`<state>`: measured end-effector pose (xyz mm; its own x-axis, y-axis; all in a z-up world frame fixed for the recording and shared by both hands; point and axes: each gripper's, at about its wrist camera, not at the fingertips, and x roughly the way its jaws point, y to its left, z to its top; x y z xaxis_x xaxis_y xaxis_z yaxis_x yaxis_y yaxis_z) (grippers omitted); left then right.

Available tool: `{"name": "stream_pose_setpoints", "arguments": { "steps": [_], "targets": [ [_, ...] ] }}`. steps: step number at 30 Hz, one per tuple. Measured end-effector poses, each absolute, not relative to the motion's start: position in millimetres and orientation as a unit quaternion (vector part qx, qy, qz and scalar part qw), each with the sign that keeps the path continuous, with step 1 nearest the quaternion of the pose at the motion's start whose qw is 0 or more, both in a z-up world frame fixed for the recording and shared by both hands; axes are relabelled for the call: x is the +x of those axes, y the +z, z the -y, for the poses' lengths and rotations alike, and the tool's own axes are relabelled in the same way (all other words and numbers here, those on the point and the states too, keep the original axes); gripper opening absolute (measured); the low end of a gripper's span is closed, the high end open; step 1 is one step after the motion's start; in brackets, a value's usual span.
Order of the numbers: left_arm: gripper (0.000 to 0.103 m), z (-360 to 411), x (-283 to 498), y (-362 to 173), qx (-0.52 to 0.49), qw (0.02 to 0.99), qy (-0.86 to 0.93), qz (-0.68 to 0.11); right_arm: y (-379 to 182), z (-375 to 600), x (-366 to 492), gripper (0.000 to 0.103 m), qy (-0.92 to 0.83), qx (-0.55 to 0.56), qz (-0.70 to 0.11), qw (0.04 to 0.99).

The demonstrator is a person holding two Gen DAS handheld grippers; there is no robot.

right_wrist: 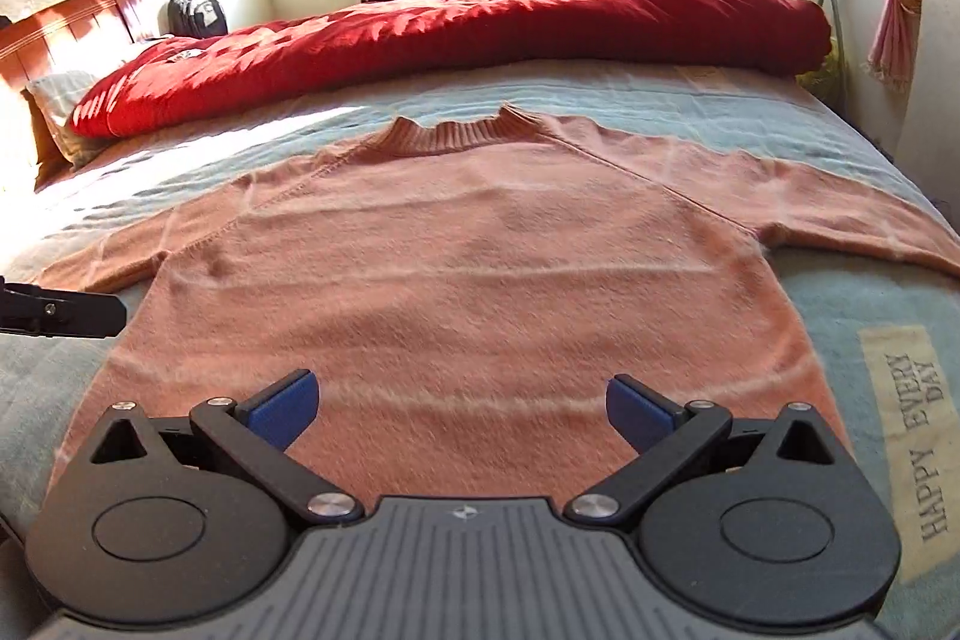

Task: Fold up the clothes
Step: 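Move the open left tool over the ribbed collar of the sweater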

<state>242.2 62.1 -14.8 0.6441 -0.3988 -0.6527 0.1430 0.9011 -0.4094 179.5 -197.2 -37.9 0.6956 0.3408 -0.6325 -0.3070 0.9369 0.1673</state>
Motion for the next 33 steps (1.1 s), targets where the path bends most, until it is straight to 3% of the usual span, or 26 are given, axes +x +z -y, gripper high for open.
{"name": "stream_pose_setpoints", "arguments": {
  "steps": [7, 20, 27, 33],
  "targets": [
    [0.102, -65.7, 330.9, 5.5, -0.197, 0.889, -0.091, -0.403, -57.5, 146.2, 254.6, 0.103, 0.218, -0.012, -0.34, 0.915],
    [0.102, -69.2, 476.2, -51.5, -0.216, 0.867, -0.017, -0.449, -84.7, 141.5, 263.3, 0.103, 0.225, -0.059, -0.366, 0.901],
    [0.102, -80.9, 501.6, -67.7, -0.217, 0.875, 0.014, -0.432, -86.6, 147.2, 268.2, 0.103, 0.238, -0.038, -0.366, 0.899],
    [0.102, -73.1, 493.9, -50.1, -0.253, 0.876, -0.021, -0.41, -86.2, 149.3, 268.8, 0.103, 0.242, -0.031, -0.364, 0.899]
  ]
}}
